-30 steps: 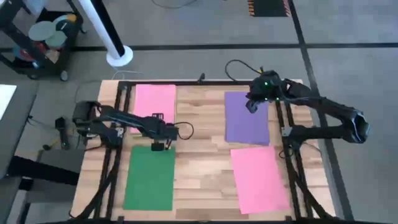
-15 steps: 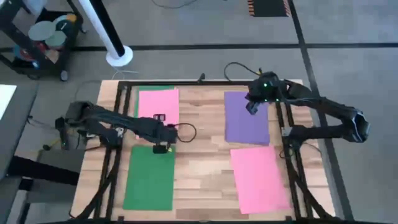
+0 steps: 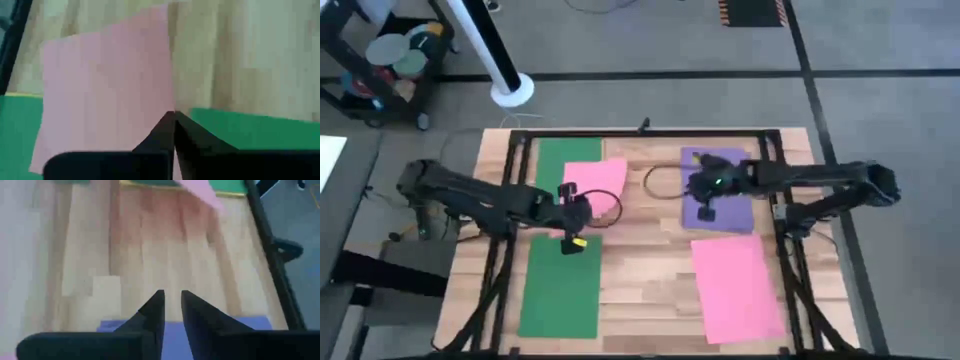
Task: Organize paper
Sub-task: Put the pink paper on top of the other pink paper in the bottom right of the table
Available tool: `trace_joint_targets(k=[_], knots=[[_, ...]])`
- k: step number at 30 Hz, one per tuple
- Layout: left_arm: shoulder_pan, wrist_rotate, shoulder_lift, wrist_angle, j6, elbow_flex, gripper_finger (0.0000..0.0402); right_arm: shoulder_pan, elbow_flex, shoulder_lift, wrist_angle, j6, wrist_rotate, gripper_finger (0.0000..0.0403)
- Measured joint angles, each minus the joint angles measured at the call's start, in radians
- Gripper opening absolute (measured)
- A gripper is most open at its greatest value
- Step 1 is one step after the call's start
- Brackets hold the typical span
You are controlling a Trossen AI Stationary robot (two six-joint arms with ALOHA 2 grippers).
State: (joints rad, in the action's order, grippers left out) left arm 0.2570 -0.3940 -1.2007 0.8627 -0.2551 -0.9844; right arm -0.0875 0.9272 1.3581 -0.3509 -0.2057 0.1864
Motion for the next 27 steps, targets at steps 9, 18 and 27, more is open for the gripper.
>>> trace_joint_targets(k=[9, 18, 27], knots=[[0.045, -0.013, -0.023, -0.006, -0.03, 0.0, 0.0, 0.074, 0.0, 0.139, 0.306, -0.067, -0.002, 0.0062], [0.046, -0.015, -0.03, -0.044, -0.027, 0.0, 0.0, 0.084, 0.028, 0.221, 0.417, -0.122, -0.035, 0.0067], [0.046, -0.013, -0.03, -0.042, -0.027, 0.0, 0.0, 0.095, 0.119, 0.293, 0.419, -0.141, -0.034, 0.0154]])
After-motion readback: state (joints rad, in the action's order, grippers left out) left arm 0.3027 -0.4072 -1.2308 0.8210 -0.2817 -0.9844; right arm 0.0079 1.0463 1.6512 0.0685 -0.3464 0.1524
